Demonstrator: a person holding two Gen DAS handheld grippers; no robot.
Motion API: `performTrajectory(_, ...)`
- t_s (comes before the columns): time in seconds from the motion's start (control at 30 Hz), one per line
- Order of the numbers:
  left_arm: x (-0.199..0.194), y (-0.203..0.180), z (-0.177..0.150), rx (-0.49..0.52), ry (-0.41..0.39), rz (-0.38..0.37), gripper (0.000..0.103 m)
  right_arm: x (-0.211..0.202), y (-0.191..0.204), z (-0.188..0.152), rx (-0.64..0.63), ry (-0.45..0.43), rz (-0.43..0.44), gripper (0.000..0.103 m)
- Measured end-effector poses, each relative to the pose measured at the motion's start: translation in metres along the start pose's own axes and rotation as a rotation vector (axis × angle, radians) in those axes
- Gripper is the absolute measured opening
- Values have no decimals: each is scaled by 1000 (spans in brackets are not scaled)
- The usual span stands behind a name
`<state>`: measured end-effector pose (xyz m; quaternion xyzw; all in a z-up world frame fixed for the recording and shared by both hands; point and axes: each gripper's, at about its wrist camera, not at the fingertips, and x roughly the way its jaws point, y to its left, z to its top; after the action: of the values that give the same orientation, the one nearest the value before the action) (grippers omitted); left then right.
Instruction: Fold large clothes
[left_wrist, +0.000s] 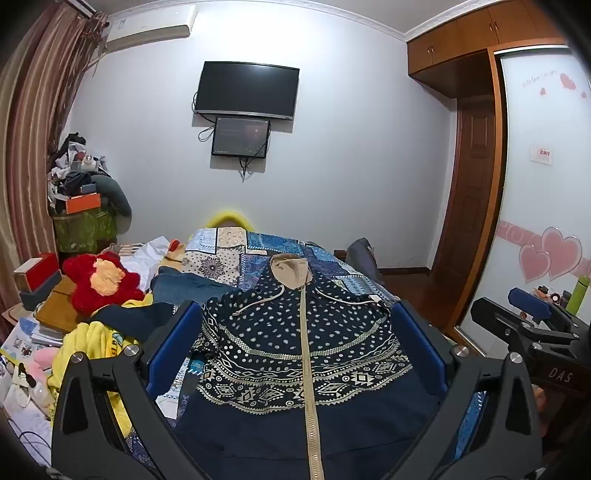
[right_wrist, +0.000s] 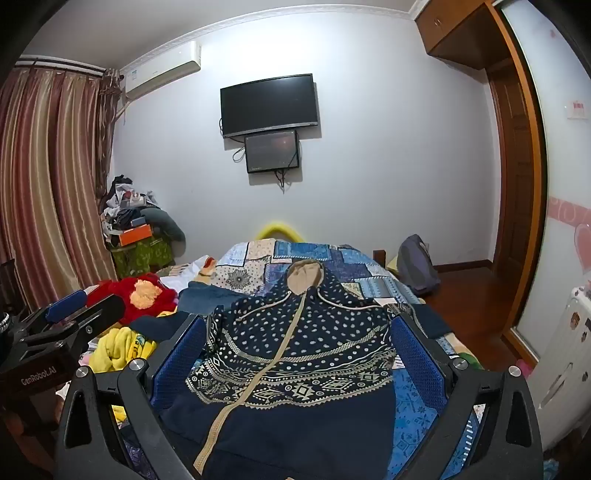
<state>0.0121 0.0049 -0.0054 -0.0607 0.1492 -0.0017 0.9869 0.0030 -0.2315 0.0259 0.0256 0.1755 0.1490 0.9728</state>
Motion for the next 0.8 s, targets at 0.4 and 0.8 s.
performTrajectory(0.4, 1, -2, -1, 1, -1, 6, 103, 1, 1, 0, -1, 3, -1, 100)
performTrajectory(0.8, 3, 0, -3, -7, 2, 5, 103, 3, 1, -1, 5, 12, -1, 100)
